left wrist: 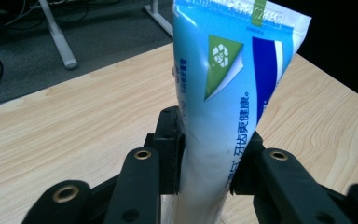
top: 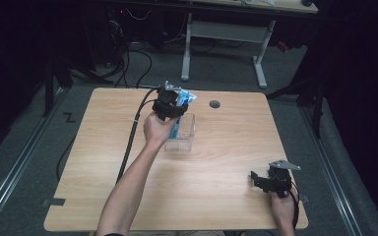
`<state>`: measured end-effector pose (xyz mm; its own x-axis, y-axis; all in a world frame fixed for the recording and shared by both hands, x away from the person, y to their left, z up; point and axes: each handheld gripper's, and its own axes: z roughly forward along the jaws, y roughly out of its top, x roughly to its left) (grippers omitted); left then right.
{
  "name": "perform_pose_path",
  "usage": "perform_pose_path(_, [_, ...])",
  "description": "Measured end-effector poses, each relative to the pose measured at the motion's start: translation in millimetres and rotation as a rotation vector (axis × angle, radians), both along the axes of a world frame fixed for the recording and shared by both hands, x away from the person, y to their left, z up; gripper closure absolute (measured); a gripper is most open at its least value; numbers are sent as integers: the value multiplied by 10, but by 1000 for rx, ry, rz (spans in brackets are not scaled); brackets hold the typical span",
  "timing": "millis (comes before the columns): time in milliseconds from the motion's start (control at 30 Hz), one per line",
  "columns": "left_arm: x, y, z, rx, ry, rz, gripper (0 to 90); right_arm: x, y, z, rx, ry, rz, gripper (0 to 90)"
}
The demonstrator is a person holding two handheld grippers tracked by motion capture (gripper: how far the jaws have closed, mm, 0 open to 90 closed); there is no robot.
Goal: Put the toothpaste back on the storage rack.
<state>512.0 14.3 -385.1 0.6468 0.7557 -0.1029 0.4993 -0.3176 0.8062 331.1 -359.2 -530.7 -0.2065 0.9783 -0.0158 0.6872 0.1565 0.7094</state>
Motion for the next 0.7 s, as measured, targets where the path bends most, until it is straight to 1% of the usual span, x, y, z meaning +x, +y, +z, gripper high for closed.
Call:
perform_pose_path(100, [-4,24,-28,-3,8,6,696,0,0,0,0,0,0,181])
perform_pose_path(233, [-6,39,-76,8,19,8,695,0,0,0,0,0,0,181])
perform_pose_path(300, [-6,43,-102,7,28,8,695,0,0,0,0,0,0,181])
perform_pose_path(467, [-20,29,-140,25,36,0,693,0,0,0,0,0,0,181])
perform_pose_path(700, [-15,58,-192,23,55,9,689,0,0,0,0,0,0,181])
